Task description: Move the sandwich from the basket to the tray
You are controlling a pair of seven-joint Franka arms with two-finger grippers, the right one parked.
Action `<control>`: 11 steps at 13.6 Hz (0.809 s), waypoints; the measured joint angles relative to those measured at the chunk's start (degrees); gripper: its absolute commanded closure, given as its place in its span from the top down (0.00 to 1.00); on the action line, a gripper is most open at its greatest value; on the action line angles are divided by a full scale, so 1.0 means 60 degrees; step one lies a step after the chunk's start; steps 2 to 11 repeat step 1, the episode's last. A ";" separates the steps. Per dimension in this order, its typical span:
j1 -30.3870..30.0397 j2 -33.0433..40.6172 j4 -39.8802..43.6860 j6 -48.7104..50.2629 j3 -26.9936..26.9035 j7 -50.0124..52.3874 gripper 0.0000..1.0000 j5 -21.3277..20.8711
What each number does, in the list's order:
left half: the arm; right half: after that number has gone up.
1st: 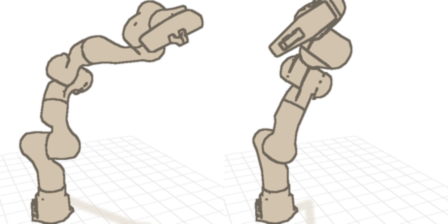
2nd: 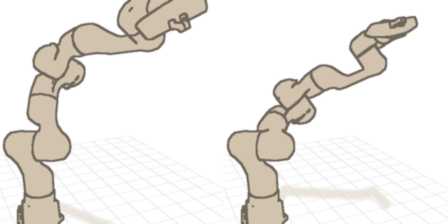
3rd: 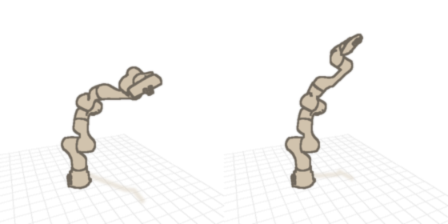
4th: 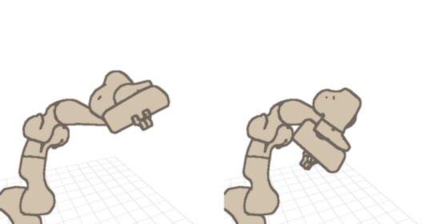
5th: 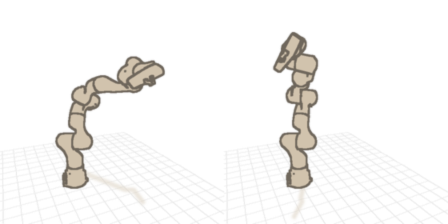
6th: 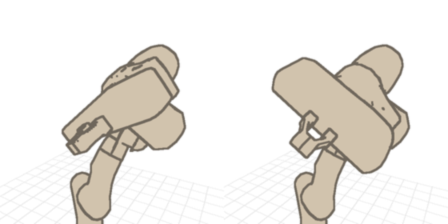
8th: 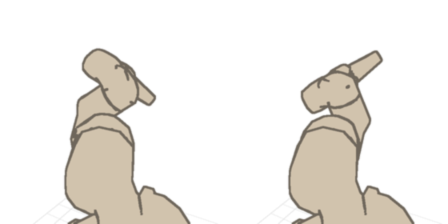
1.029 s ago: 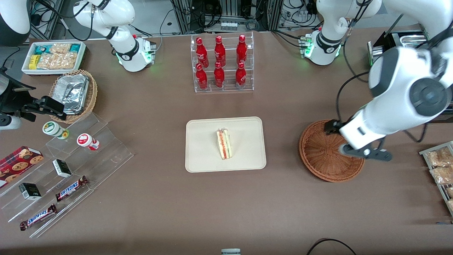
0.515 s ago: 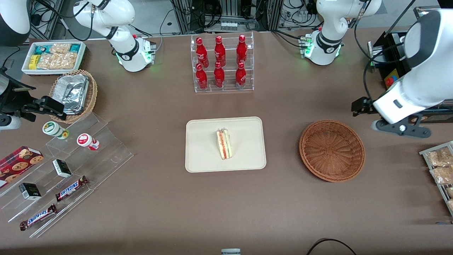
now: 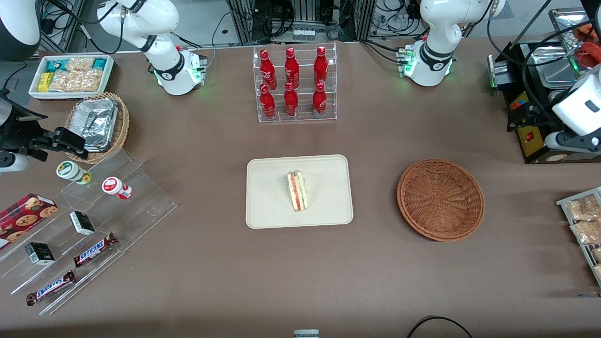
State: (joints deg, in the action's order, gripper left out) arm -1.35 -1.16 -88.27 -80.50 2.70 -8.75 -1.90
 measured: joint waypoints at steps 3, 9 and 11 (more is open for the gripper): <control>0.0000 0.0062 -0.0001 0.0067 0.0004 0.0000 1.00 0.0000; 0.0000 0.0062 -0.0001 0.0067 0.0004 0.0000 1.00 0.0000; 0.0000 0.0062 -0.0001 0.0067 0.0004 0.0000 1.00 0.0000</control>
